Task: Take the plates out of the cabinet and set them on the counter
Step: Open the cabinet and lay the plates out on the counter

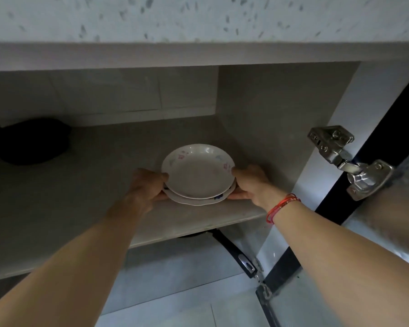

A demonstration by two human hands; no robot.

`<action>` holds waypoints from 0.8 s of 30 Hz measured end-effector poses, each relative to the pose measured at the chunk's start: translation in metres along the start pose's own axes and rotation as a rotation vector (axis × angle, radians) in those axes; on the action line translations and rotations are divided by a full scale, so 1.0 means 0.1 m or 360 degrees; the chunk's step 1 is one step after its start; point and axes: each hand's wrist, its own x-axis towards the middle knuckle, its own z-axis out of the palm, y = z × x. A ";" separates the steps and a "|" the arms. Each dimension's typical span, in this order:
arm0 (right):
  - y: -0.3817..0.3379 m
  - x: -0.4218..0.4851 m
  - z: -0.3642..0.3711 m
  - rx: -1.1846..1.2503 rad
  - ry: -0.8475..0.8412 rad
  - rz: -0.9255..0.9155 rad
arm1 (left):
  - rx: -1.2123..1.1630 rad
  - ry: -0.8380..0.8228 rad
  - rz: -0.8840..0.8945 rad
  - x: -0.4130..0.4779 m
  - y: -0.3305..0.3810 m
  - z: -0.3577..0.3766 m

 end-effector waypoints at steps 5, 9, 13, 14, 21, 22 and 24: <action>0.02 -0.02 0.01 0.0034 0.0007 0.0000 | 0.0015 0.0003 0.0045 -0.03 -0.02 -0.02; -0.01 -0.11 -0.01 0.0070 0.0008 -0.0021 | 0.0026 -0.0009 0.0065 -0.11 0.03 -0.11; -0.04 -0.29 -0.03 0.0048 -0.0008 -0.0021 | 0.0022 -0.0045 0.0054 -0.25 0.03 -0.18; -0.04 -0.35 -0.03 0.0045 -0.0015 -0.0012 | 0.0024 -0.0045 0.0049 -0.30 0.02 -0.20; -0.05 -0.98 -0.11 -0.0002 -0.0037 0.0148 | 0.0224 0.0110 -0.0016 -0.89 0.07 -0.40; -0.06 -1.09 -0.12 -0.0013 -0.0028 0.0174 | 0.0247 0.0140 -0.0020 -1.02 0.10 -0.42; -0.11 -1.33 -0.17 -0.0031 -0.0007 0.0228 | 0.0253 0.0161 -0.0038 -1.30 0.19 -0.46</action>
